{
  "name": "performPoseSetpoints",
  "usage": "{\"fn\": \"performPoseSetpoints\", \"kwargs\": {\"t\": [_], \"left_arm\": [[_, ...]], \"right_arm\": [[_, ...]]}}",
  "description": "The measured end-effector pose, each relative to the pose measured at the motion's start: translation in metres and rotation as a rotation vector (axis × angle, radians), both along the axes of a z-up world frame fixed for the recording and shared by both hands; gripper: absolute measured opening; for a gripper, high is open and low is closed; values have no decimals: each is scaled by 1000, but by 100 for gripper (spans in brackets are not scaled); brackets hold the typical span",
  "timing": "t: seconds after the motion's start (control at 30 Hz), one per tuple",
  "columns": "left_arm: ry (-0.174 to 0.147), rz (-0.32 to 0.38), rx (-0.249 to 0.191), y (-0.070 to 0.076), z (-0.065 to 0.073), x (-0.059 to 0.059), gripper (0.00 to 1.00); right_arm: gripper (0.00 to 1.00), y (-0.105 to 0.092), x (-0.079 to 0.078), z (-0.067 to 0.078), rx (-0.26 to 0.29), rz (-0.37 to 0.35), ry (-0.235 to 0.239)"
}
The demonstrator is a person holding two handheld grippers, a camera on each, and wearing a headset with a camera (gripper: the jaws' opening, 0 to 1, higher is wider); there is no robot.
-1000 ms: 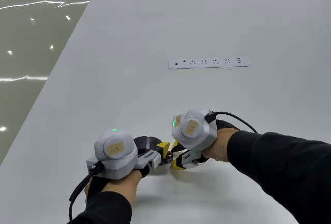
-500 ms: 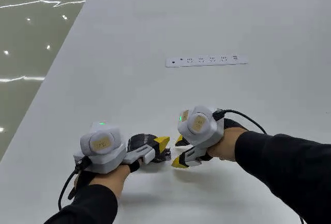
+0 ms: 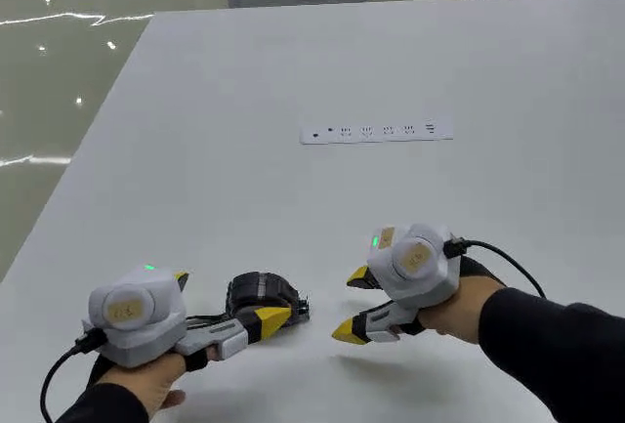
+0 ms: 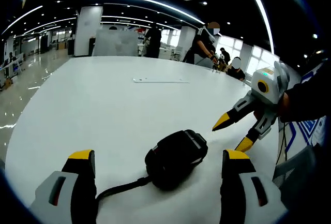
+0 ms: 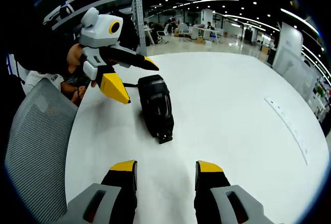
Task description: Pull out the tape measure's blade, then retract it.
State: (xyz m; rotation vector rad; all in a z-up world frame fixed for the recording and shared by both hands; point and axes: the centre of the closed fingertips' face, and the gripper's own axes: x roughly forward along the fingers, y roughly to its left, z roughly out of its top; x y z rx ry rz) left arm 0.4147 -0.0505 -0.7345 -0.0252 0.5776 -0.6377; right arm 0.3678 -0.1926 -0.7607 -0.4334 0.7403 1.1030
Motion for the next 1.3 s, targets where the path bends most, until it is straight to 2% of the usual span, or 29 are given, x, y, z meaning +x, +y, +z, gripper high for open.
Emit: {"fn": "performPoseSetpoints", "kwargs": {"t": [0.07,0.1,0.17,0.23,0.3,0.47,0.67,0.77,0.83,1.0,1.03,1.13,1.2,1.27,1.3], "left_arm": [[2,-19,5,6,3,-2,99],[-8,-33,15,8,5,-3,99],[-12,-73,59,16,3,-6,99],[-10,-87,59,20,4,-8,99],[-3,-102,49,24,3,-11,99],[-15,-114,66,34,4,-13,99],[-17,-132,63,38,5,-20,99],[-24,-136,56,36,11,-24,99],[-21,-142,52,40,9,-23,99],[-41,-163,52,43,15,-23,99],[-24,-164,58,44,14,-24,99],[-32,-169,63,48,19,-24,99],[-45,-174,90,52,20,-23,99],[-48,-173,77,54,26,-22,99],[-60,-168,70,55,30,-22,99]], "right_arm": [[43,-8,-3,3,10,-29,-2],[44,-11,-3,4,17,-38,-7],[46,-19,-8,5,20,-61,-3],[48,-25,-12,9,40,-94,2],[49,-33,-14,12,44,-125,-11],[53,-52,-23,15,45,-169,-17],[56,-72,-30,18,57,-224,-17],[59,-82,-33,20,61,-248,-18],[61,-92,-36,21,61,-268,-23],[63,-110,-41,25,64,-302,-31],[63,-113,-43,26,60,-303,-34],[65,-123,-46,30,55,-316,-44],[66,-131,-48,29,55,-329,-44],[68,-138,-49,29,53,-346,-44],[68,-143,-51,29,51,-355,-43]]}}
